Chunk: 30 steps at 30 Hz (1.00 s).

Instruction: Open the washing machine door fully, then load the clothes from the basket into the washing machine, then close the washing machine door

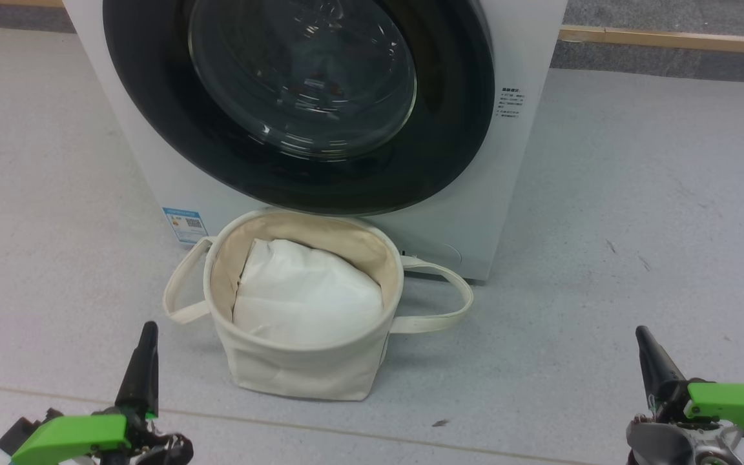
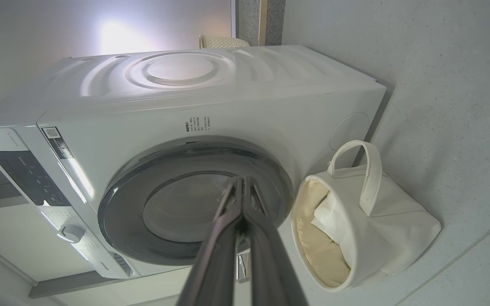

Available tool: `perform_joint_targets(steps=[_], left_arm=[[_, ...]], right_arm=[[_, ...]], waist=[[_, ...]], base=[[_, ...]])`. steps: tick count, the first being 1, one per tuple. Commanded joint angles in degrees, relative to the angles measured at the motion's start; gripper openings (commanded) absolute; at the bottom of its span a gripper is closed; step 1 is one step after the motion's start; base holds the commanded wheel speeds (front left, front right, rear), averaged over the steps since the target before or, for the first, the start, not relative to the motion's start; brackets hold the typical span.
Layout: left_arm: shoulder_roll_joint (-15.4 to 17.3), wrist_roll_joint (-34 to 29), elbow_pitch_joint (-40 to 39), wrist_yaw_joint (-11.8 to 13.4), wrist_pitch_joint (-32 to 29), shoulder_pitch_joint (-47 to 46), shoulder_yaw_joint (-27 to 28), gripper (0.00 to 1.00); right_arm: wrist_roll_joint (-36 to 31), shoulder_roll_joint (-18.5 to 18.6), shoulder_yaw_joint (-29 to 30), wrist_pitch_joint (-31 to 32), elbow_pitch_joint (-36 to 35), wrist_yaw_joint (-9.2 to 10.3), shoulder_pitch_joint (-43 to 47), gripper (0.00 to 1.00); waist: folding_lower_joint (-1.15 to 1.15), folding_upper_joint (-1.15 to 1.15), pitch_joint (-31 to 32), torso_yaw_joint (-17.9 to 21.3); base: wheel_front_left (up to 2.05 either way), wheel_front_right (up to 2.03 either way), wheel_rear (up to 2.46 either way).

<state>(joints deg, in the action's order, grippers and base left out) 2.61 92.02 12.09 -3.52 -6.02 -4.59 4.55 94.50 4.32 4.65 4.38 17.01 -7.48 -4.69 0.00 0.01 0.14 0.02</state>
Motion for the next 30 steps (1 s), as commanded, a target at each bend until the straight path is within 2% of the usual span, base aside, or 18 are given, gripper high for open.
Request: perform_joint_targets(steps=[1,30], left_arm=[[0.3,0.2,-2.3,0.1,-0.4,-1.4,2.0,0.0],[0.3,0.2,-2.3,0.1,-0.4,-1.4,2.0,0.0]], right_arm=[[0.5,1.1,-1.4,-0.5,-2.3,-0.01,-2.5,0.0],[1.6,2.0,-2.6,-1.4,-2.4,-0.01,-2.4,0.0]], waist=[[0.0,-0.01,0.0,0.0],[0.0,-0.01,0.0,0.0]], base=[[0.0,0.0,0.0],[0.0,0.0,0.0]])
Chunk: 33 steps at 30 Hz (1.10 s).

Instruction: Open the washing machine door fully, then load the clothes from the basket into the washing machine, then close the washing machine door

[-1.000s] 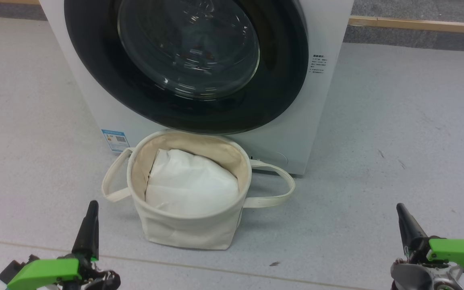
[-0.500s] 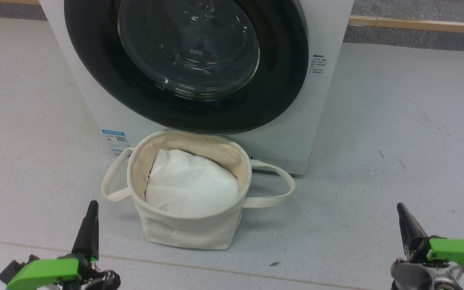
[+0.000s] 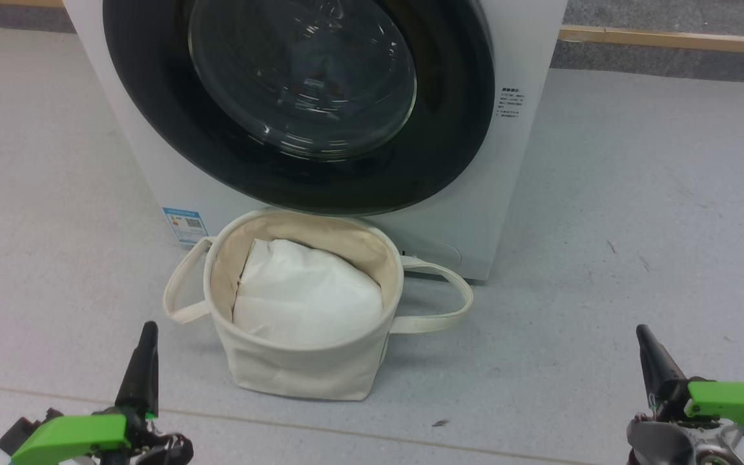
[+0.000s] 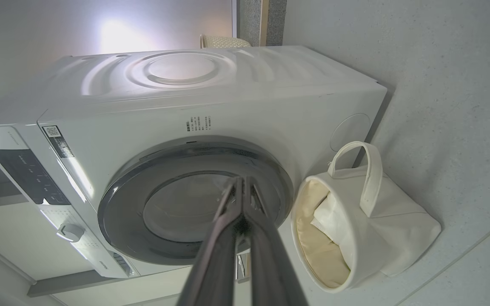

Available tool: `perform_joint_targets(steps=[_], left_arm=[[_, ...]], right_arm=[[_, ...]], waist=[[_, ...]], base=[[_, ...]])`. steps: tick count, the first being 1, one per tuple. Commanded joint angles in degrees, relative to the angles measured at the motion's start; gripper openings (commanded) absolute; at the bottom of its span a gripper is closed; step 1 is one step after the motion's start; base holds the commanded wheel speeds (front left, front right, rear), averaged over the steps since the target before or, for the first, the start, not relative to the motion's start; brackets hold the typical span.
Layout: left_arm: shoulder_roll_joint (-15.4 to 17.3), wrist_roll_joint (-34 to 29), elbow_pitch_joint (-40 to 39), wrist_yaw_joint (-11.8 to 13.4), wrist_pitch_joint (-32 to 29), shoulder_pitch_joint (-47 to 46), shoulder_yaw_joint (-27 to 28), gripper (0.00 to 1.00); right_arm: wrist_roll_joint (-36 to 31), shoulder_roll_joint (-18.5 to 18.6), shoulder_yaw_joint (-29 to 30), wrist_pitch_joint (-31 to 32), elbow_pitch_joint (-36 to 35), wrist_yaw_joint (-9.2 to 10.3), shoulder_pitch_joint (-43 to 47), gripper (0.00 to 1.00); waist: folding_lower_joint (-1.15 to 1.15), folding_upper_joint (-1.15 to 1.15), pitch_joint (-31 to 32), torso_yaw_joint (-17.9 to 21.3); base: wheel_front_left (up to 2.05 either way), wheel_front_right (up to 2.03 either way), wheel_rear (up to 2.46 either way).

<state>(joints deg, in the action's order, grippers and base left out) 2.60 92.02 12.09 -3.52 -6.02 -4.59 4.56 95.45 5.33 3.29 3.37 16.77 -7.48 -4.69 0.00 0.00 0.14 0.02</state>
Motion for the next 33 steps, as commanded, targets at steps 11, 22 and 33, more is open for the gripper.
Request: perform_joint_targets(steps=[11,22,33], left_arm=[[0.3,0.2,-2.3,0.1,-0.4,-1.4,2.0,0.0],[0.3,0.2,-2.3,0.1,-0.4,-1.4,2.0,0.0],[0.3,0.2,-2.3,0.1,-0.4,-1.4,2.0,0.0]], right_arm=[[1.1,1.4,-1.8,-0.8,-2.2,-0.01,-2.4,0.0],[1.6,1.8,-2.3,-1.2,-2.3,-0.01,-2.3,0.0],[2.1,2.2,-2.9,-1.7,-2.4,-0.01,-2.3,0.0]], waist=[[0.0,0.0,0.0,0.0],[0.0,0.0,0.0,0.0],[0.0,0.0,0.0,0.0]], base=[[0.0,0.0,0.0],[0.0,0.0,0.0],[0.0,0.0,0.0]])
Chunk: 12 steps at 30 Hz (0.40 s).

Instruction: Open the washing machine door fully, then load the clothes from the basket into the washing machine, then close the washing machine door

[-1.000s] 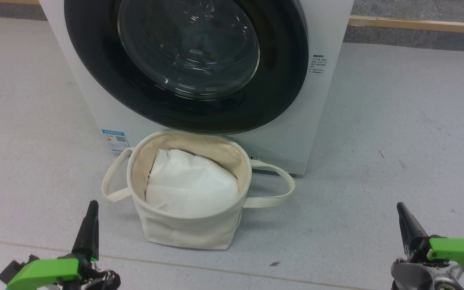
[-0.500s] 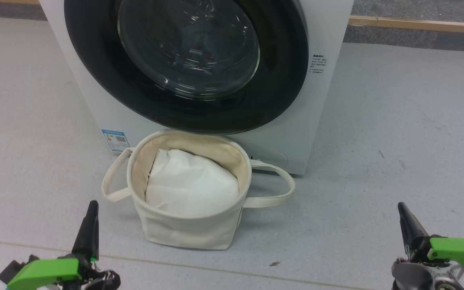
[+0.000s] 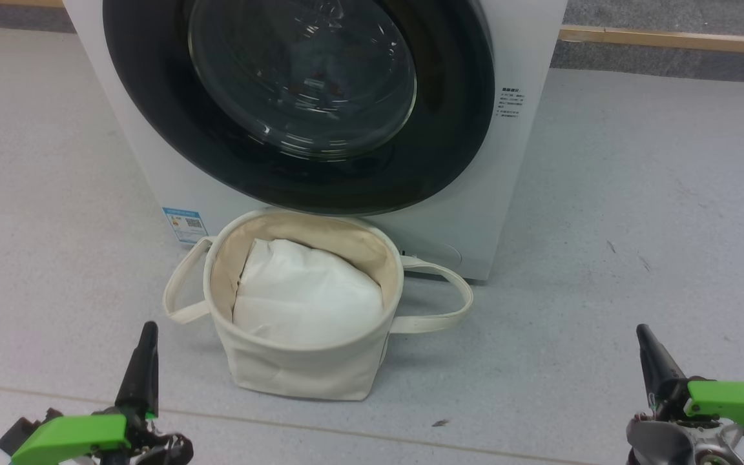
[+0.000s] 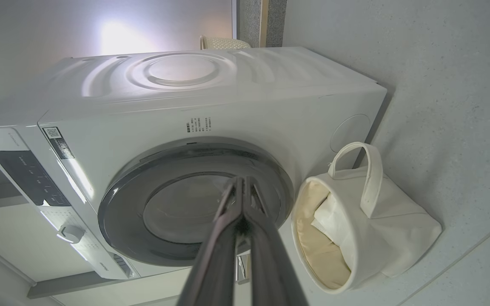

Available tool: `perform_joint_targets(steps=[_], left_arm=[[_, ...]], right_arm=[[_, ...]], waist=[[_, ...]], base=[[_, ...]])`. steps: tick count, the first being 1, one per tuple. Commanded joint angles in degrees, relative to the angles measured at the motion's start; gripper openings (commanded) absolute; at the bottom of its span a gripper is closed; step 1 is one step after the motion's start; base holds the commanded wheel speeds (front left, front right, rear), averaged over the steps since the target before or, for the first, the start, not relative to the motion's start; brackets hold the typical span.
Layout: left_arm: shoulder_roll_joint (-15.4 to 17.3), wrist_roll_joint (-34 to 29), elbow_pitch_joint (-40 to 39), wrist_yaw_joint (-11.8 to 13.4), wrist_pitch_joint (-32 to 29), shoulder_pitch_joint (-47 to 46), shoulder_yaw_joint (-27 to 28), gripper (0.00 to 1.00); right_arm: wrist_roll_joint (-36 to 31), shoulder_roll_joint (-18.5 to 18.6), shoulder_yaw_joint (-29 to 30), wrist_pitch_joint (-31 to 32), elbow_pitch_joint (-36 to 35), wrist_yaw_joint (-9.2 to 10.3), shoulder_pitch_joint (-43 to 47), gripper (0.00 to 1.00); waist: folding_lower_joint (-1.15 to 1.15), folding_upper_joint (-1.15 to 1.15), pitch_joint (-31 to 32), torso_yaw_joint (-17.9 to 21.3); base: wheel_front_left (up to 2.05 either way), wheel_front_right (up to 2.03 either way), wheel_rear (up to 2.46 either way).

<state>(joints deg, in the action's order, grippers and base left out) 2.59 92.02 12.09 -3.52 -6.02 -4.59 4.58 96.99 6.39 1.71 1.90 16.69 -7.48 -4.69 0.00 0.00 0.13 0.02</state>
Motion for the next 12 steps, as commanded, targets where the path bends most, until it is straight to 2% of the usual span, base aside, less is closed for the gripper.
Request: perform_joint_targets(steps=[1,12], left_arm=[[0.3,0.2,-2.3,0.1,-0.4,-1.4,2.0,0.0],[0.3,0.1,-2.3,0.1,-0.4,-1.4,2.0,0.0]], right_arm=[[0.6,1.2,-1.3,-0.3,-2.3,-0.01,-2.3,0.0],[1.1,1.7,-2.0,-0.8,-2.4,-0.01,-2.3,0.0]], waist=[[0.0,0.0,0.0,0.0],[0.0,0.0,0.0,0.0]], base=[[0.0,0.0,0.0],[0.0,0.0,0.0]])
